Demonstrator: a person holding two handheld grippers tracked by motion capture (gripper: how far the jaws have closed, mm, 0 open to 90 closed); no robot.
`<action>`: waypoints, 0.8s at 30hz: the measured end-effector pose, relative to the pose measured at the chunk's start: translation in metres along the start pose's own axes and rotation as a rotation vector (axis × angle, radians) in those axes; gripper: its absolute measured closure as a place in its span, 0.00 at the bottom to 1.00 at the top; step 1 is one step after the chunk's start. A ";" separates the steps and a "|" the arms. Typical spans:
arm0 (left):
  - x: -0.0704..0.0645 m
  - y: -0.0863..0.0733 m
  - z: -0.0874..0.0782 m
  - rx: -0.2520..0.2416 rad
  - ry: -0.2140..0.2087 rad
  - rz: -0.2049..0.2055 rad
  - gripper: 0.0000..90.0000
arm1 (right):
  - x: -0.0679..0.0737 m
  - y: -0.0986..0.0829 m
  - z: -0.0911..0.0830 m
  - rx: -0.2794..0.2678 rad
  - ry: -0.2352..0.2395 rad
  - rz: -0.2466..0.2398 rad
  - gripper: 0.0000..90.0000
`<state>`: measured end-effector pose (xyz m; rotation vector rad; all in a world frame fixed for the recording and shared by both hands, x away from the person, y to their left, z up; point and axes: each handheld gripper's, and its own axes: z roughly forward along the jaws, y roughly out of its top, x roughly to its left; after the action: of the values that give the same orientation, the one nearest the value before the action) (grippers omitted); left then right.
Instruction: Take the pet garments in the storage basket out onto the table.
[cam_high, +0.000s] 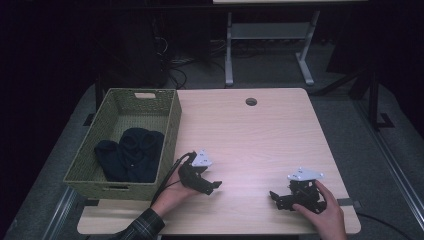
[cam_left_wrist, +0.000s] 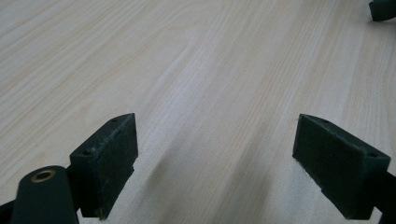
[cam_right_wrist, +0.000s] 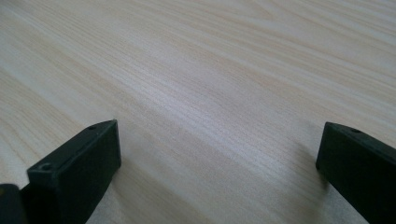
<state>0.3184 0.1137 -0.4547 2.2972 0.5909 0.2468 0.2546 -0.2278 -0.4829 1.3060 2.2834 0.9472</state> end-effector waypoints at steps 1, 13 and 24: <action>0.000 0.001 -0.001 0.001 0.000 -0.001 0.15 | 0.000 0.000 0.000 0.000 0.000 0.000 0.00; 0.002 0.007 -0.006 0.001 -0.007 -0.005 0.15 | 0.000 0.000 0.000 0.000 0.000 0.001 0.00; 0.003 0.014 -0.013 -0.001 -0.017 -0.013 0.15 | 0.000 0.000 0.000 0.000 0.000 0.001 0.00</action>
<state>0.3213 0.1145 -0.4354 2.2919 0.5964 0.2215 0.2546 -0.2279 -0.4828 1.3067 2.2834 0.9471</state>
